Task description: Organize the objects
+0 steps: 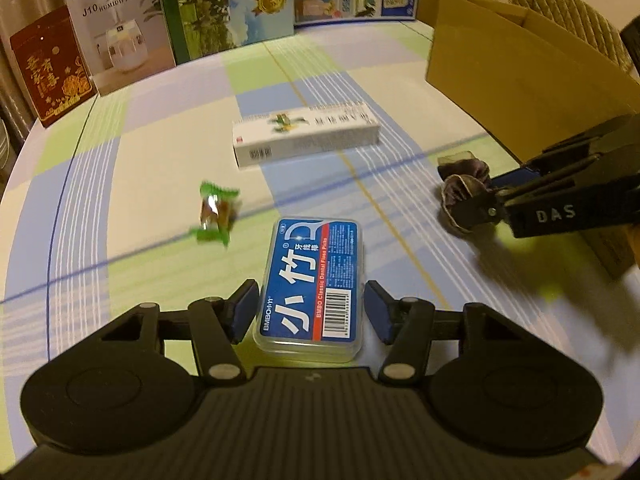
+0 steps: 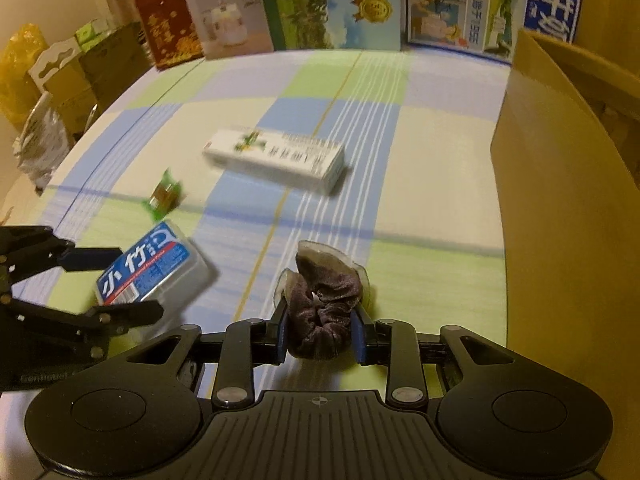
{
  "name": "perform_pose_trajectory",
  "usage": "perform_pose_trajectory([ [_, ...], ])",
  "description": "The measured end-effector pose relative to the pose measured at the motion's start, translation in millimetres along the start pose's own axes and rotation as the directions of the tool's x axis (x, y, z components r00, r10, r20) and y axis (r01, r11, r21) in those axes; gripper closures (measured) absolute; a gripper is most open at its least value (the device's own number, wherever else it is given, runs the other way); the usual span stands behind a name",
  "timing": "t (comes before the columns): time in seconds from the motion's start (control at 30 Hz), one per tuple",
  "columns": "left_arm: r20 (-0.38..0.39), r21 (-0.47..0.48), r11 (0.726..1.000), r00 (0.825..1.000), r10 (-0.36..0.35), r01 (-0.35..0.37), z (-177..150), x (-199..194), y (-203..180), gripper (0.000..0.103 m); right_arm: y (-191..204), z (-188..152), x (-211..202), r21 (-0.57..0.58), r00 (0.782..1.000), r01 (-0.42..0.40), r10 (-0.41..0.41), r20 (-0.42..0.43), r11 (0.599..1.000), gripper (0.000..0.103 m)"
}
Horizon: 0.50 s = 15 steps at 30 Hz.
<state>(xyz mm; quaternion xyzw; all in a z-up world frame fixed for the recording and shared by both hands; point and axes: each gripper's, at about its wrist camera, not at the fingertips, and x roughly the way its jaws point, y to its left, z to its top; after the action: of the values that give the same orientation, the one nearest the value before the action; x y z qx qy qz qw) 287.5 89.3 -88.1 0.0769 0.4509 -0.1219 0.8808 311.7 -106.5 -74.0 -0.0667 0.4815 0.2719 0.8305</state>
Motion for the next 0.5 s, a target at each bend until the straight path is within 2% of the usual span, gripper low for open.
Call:
perform_pose_trajectory([
  [0.2,-0.019,-0.014,1.0,1.0,-0.012,0.012,-19.3,-25.0,-8.8,0.05,16.1,-32.6,-18.3,-0.096,0.998,-0.058,0.056,-0.016,0.994,0.075],
  [0.23,-0.018,-0.004,1.0,1.0,-0.01,0.01,-20.4,-27.5,-11.1,0.05,18.5,-37.2,-18.7,-0.121,0.998,-0.069,0.067,-0.019,0.99,0.07],
  [0.27,-0.014,0.007,1.0,1.0,-0.011,0.011,-21.3,-30.1,-12.8,0.05,20.8,-41.4,-19.4,-0.15,0.998,-0.067,0.065,-0.018,0.986,0.058],
  [0.3,-0.005,0.012,1.0,1.0,-0.012,0.012,-22.2,-32.6,-13.5,0.049,22.0,-44.3,-20.0,-0.174,0.998,-0.061,0.059,-0.014,0.983,0.05],
  [0.33,-0.001,0.009,1.0,1.0,-0.014,0.014,-22.0,-33.4,-13.2,0.049,22.8,-46.3,-21.0,-0.2,0.998,-0.057,0.057,-0.007,0.978,0.037],
  [0.37,0.001,0.005,1.0,1.0,-0.017,0.017,-21.8,-33.6,-12.2,0.048,22.8,-47.7,-21.8,-0.221,0.999,-0.052,0.054,0.005,0.974,0.031],
  [0.5,0.008,0.002,1.0,1.0,-0.018,0.018,-19.3,-31.2,-8.5,0.046,18.1,-49.2,-19.0,-0.244,0.999,-0.028,0.032,0.011,0.969,0.03],
])
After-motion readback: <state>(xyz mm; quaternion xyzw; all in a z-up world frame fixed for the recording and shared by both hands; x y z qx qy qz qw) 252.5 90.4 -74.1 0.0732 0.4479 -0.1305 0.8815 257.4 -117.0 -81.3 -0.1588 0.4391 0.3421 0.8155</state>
